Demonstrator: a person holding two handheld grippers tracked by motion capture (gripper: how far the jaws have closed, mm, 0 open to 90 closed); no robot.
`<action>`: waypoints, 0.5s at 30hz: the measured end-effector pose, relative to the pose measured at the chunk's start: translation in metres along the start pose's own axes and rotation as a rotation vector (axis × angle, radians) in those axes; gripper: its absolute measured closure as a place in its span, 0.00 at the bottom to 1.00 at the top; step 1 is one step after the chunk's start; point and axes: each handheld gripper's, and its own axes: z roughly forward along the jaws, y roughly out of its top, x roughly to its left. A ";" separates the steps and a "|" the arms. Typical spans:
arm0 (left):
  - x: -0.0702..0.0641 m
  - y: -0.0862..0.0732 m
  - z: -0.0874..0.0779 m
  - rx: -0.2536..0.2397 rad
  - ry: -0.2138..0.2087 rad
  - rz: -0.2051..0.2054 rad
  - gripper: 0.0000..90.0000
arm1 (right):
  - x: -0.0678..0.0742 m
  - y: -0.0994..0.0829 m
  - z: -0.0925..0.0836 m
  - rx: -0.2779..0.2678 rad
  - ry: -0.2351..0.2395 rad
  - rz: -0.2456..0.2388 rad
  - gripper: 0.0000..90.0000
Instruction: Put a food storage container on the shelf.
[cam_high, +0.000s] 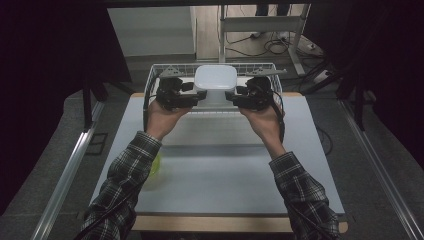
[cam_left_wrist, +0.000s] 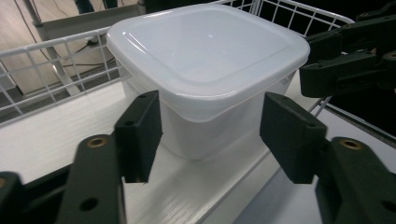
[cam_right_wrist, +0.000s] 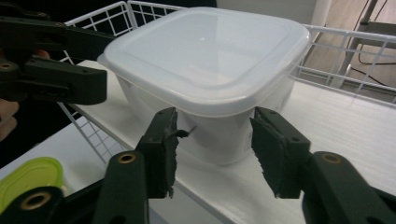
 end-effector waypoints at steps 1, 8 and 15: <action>0.001 0.000 0.000 -0.005 0.001 -0.006 0.46 | -0.001 0.000 0.001 0.002 -0.005 -0.002 0.59; 0.001 -0.001 0.000 0.004 0.014 -0.002 0.51 | -0.004 0.000 0.005 0.003 -0.011 0.005 0.63; -0.004 -0.007 -0.011 -0.006 0.007 0.016 0.52 | 0.000 -0.004 -0.003 -0.002 0.009 0.004 0.63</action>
